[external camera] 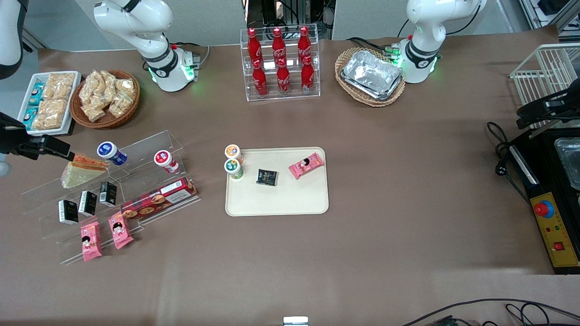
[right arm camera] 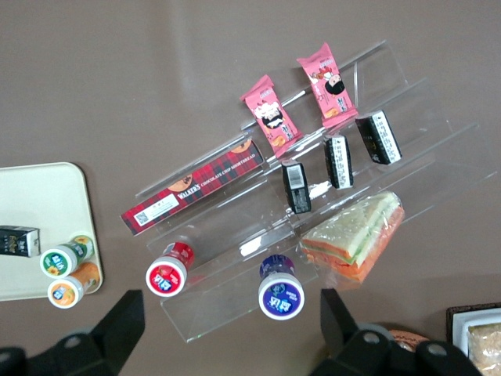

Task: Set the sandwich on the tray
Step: 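Move the right gripper toward the wrapped sandwich on the acrylic rack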

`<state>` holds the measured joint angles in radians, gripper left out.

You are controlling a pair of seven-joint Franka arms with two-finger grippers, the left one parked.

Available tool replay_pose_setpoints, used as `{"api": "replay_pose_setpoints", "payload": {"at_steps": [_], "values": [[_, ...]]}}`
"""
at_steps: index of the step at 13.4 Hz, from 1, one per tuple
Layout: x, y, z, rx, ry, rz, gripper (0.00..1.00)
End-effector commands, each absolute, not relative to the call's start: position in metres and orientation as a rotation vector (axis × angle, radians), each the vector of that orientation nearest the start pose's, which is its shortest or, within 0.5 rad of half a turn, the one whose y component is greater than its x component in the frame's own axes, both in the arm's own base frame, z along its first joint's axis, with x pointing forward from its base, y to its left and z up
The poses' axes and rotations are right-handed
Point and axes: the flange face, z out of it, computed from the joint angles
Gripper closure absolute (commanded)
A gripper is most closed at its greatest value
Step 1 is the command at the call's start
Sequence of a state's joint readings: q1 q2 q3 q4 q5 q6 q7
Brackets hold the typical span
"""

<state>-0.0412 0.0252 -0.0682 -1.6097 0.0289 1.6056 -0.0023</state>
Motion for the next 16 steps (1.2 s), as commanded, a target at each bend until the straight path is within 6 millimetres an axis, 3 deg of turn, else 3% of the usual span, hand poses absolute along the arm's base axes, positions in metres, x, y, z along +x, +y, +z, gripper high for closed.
{"api": "replay_pose_setpoints", "payload": {"at_steps": [1, 7, 11, 13, 16], "values": [[0.556, -0.06, 0.604, -3.124, 0.202, 0.05, 0.0], [0.559, -0.064, 0.606, -3.118, 0.297, 0.038, 0.0], [0.558, -0.065, 0.605, -3.067, 0.663, 0.049, 0.0], [0.556, -0.071, 0.608, -3.001, 0.929, 0.041, 0.0], [0.548, -0.114, 0.618, -2.904, 1.161, 0.013, 0.0]]}}
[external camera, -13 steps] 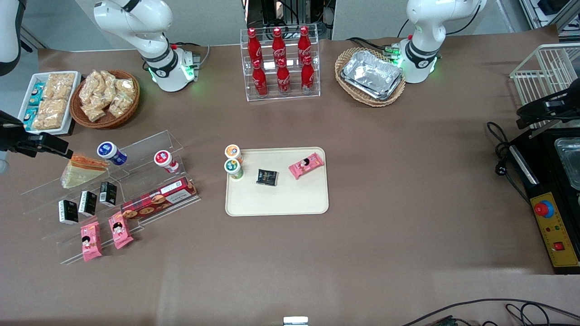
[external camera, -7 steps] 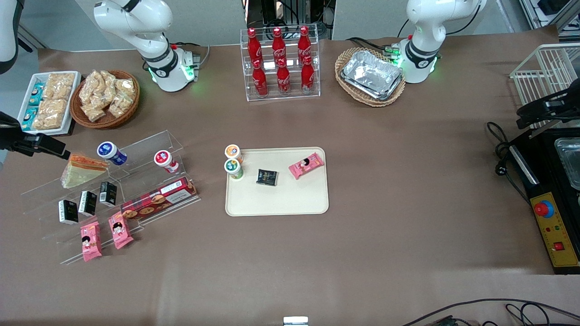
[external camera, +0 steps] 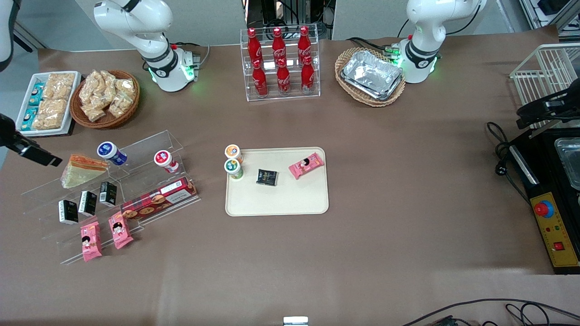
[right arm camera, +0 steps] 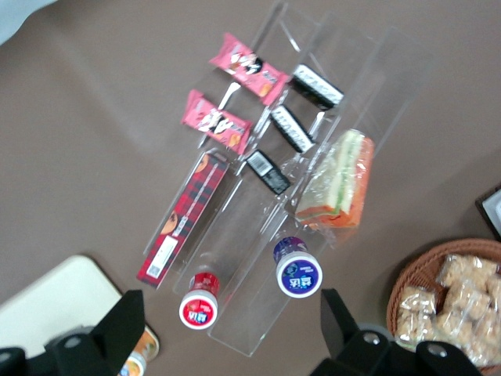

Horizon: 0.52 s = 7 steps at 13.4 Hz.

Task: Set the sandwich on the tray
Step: 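Move the right gripper toward the wrapped sandwich on the acrylic rack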

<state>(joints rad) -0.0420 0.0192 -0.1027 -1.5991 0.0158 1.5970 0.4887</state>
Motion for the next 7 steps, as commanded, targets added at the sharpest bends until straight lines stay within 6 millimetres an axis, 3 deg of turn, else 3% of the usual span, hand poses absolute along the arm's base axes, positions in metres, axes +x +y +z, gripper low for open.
{"api": "replay_pose_setpoints", "payload": {"at_steps": [1, 5, 7], "values": [[0.5464, -0.1205, 0.6194, -2.884, 1.205, 0.011, 0.0], [0.5416, -0.1248, 0.6247, -2.678, 1.657, -0.004, 0.0], [0.5412, -0.1304, 0.6231, -2.62, 1.774, -0.009, 0.0]]}}
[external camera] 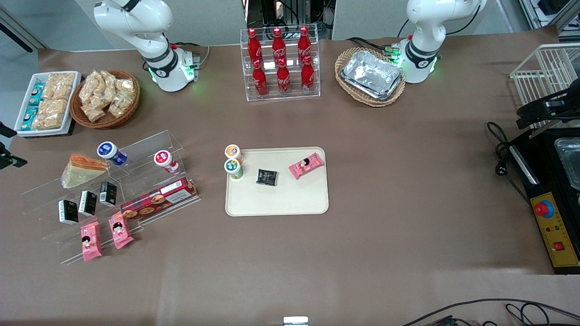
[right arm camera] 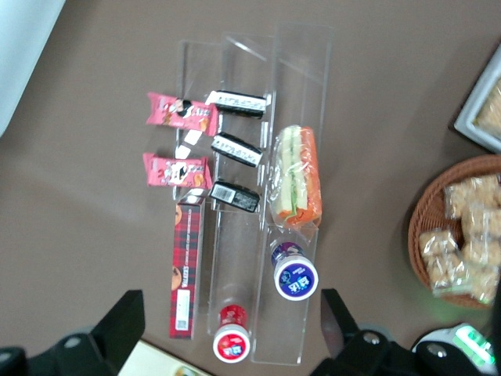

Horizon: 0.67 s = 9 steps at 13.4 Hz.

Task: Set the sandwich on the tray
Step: 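Move the right gripper toward the wrapped sandwich on the acrylic rack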

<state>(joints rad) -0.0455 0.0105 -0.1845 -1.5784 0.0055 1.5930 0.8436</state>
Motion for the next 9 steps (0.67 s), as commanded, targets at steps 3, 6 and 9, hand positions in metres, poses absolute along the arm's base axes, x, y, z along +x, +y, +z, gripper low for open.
{"api": "replay_pose_setpoints", "payload": {"at_steps": [3, 6, 9], "values": [[0.54, -0.153, 0.598, -2.604, 1.854, 0.076, 0.0], [0.547, -0.16, 0.567, -2.583, 1.903, 0.162, 0.0], [0.542, -0.182, 0.519, -2.527, 1.967, 0.182, 0.0]]}}
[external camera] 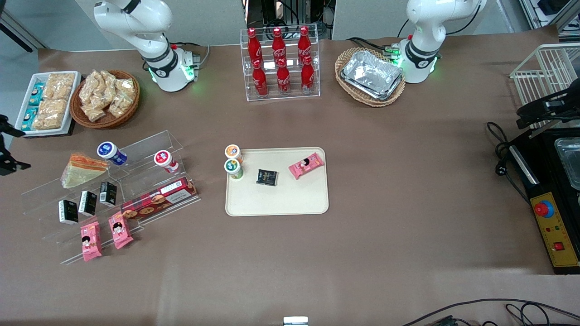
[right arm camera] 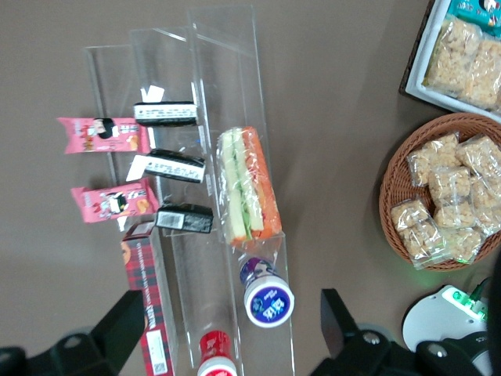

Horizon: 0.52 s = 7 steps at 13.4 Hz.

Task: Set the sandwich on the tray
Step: 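Lower the right gripper onto the wrapped sandwich and close on it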

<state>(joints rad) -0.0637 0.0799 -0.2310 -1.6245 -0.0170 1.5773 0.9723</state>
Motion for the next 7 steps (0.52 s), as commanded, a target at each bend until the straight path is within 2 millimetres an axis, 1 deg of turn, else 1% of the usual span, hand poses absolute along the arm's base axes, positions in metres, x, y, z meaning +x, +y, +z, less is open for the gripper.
{"api": "replay_pose_setpoints", "payload": {"at_steps": [1, 2, 5, 7], "values": [[0.539, -0.185, 0.507, -2.501, 1.968, 0.169, 0.0], [0.534, -0.193, 0.491, -2.483, 1.986, 0.17, 0.0], [0.53, -0.192, 0.451, -2.474, 1.981, 0.12, 0.0], [0.527, -0.19, 0.438, -2.447, 1.988, 0.133, 0.0]]}}
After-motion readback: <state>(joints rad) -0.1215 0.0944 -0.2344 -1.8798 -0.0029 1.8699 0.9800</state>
